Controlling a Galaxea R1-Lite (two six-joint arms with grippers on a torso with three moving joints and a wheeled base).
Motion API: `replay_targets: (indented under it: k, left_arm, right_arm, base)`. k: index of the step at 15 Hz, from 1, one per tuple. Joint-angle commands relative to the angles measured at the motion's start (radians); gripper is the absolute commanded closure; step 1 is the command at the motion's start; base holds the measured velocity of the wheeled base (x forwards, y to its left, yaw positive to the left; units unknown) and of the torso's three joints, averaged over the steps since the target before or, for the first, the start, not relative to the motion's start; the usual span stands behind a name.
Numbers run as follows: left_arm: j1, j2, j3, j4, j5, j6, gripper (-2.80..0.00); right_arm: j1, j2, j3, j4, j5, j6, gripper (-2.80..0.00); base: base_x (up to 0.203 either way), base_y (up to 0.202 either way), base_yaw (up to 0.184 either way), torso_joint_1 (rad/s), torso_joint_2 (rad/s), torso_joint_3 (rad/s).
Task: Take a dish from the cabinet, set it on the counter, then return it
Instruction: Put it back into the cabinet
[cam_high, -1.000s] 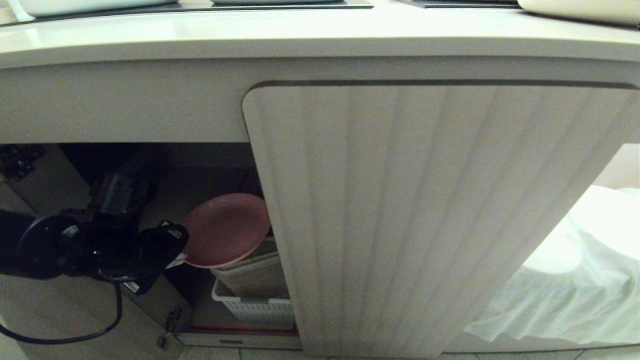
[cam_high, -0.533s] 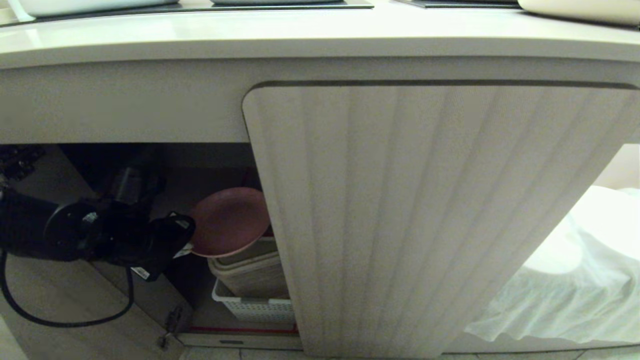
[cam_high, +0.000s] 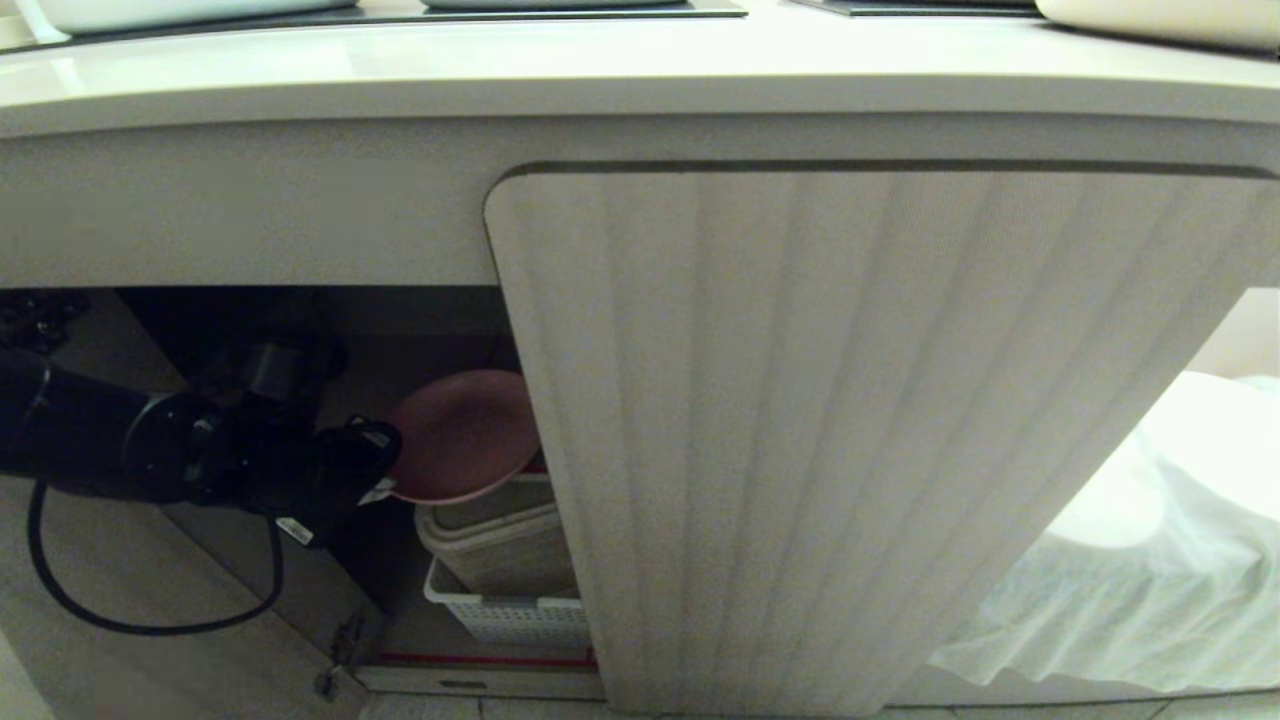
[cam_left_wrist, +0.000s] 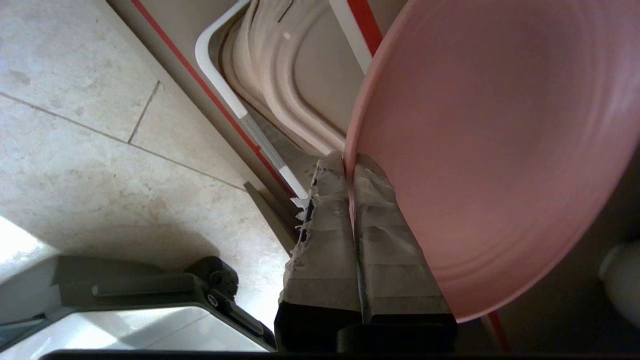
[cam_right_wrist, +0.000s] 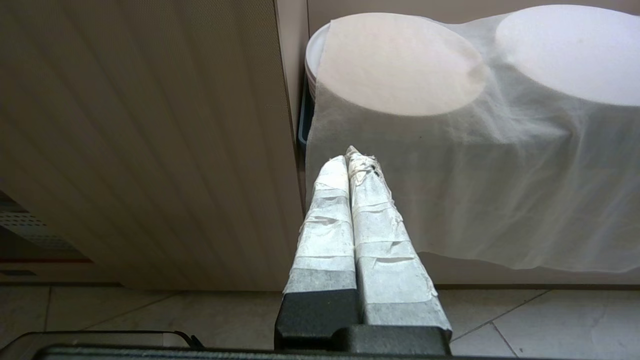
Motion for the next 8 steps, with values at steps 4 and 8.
replay_targets:
  k: [4, 8]
  left_arm:
    - [0.021, 0.042, -0.063, -0.001, 0.003, -0.006, 0.0]
    - [0.023, 0.062, -0.086, -0.001, 0.002, -0.011, 0.0]
  right_arm:
    - [0.0, 0.0, 0.0, 0.0, 0.0, 0.0, 0.0]
    - [0.0, 0.0, 0.0, 0.0, 0.0, 0.0, 0.0]
  base:
    - [0.0, 0.0, 0.0, 0.0, 0.0, 0.0]
    - [0.0, 0.0, 0.0, 0.0, 0.0, 0.0]
